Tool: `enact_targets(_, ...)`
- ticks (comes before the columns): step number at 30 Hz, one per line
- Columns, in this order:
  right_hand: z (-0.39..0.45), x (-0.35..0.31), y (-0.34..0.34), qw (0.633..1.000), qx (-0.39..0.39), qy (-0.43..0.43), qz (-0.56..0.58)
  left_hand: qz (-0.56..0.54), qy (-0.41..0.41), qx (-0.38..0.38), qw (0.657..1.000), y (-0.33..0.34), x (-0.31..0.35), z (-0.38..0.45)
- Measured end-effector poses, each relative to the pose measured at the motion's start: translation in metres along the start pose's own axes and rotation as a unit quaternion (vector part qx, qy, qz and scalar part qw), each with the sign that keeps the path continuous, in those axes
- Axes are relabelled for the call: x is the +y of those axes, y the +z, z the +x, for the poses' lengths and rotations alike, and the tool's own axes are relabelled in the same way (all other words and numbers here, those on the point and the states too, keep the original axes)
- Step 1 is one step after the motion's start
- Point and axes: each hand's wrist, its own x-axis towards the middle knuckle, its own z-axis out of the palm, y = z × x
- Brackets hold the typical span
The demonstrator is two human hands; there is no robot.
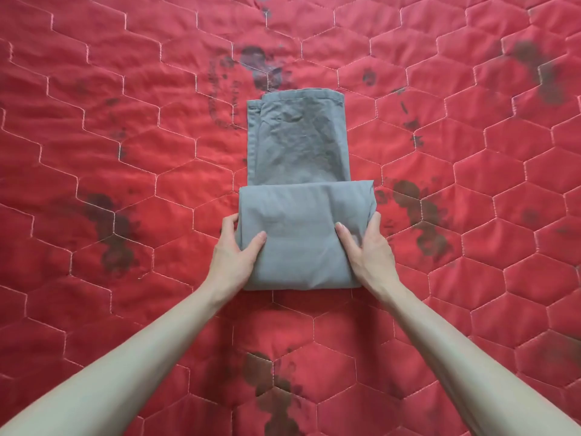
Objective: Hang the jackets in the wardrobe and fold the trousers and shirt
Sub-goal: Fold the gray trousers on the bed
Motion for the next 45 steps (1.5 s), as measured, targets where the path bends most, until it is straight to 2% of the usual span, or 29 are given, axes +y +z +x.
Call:
enact_targets(2, 0.001, -0.002, 0.007, 0.997, 0.035, -0.006, -0.075, 0.083, -0.001, 0.031, 0.996, 0.011, 0.002, -0.002)
enact_targets(4, -0.004, -0.004, 0.011, 0.992, 0.083, -0.021, -0.094, 0.175, 0.029, 0.093, 0.980, 0.025, 0.003, -0.011)
enact_targets(6, -0.008, -0.003, 0.012, 0.969, 0.173, -0.074, -0.159, 0.282, 0.101, 0.156, 0.941, 0.035, 0.005, -0.019)
enact_targets(8, -0.010, 0.002, 0.011, 0.940, 0.211, -0.160, -0.214, 0.359, 0.217, 0.123, 0.899, 0.039, 0.001, -0.021)
enact_targets(10, -0.013, 0.010, 0.014, 0.928, 0.158, -0.248, -0.227, 0.403, 0.289, 0.065, 0.866, 0.040, -0.010, -0.017)
enact_targets(12, -0.019, 0.019, 0.019, 0.935, 0.085, -0.275, -0.206, 0.422, 0.302, 0.040, 0.854, 0.040, -0.021, -0.012)
enact_targets(14, -0.023, 0.026, 0.024, 0.947, 0.068, -0.255, -0.180, 0.438, 0.318, 0.027, 0.841, 0.040, -0.029, -0.007)
enact_targets(18, -0.021, 0.026, 0.030, 0.977, 0.088, -0.150, -0.127, 0.450, 0.331, 0.012, 0.829, 0.041, -0.034, 0.003)
enact_targets(23, -0.019, 0.032, 0.024, 0.971, 0.044, -0.173, -0.159, 0.453, 0.323, -0.037, 0.830, 0.033, -0.029, 0.001)
enact_targets(25, -0.016, 0.039, 0.012, 0.955, 0.031, -0.222, -0.196, 0.455, 0.355, -0.068, 0.814, 0.022, -0.028, 0.001)
enact_targets(27, -0.013, 0.050, 0.000, 0.907, 0.029, -0.320, -0.272, 0.486, 0.403, -0.103, 0.769, 0.005, -0.030, 0.004)
enact_targets(29, -0.014, 0.061, -0.009, 0.855, 0.002, -0.410, -0.318, 0.538, 0.435, -0.139, 0.709, -0.011, -0.031, 0.008)
enact_targets(31, -0.014, 0.066, -0.016, 0.833, -0.018, -0.440, -0.336, 0.576, 0.432, -0.148, 0.678, -0.016, -0.032, 0.009)
enact_targets(33, -0.016, 0.065, -0.018, 0.831, -0.009, -0.433, -0.348, 0.590, 0.399, -0.131, 0.690, -0.004, -0.029, 0.000)
enact_targets(37, -0.032, 0.055, -0.009, 0.862, 0.012, -0.389, -0.323, 0.608, 0.322, -0.074, 0.722, 0.030, -0.016, -0.031)
enact_targets(39, -0.038, 0.048, -0.005, 0.874, 0.023, -0.371, -0.314, 0.607, 0.284, -0.083, 0.738, 0.032, -0.006, -0.035)
enact_targets(41, -0.041, 0.042, -0.008, 0.876, 0.031, -0.371, -0.307, 0.614, 0.254, -0.121, 0.738, 0.026, 0.003, -0.034)
enact_targets(43, -0.041, 0.036, -0.017, 0.874, 0.039, -0.389, -0.288, 0.608, 0.254, -0.148, 0.738, 0.014, 0.019, -0.035)
enact_targets(45, -0.041, 0.027, -0.032, 0.870, 0.047, -0.420, -0.256, 0.575, 0.269, -0.173, 0.753, -0.001, 0.039, -0.037)
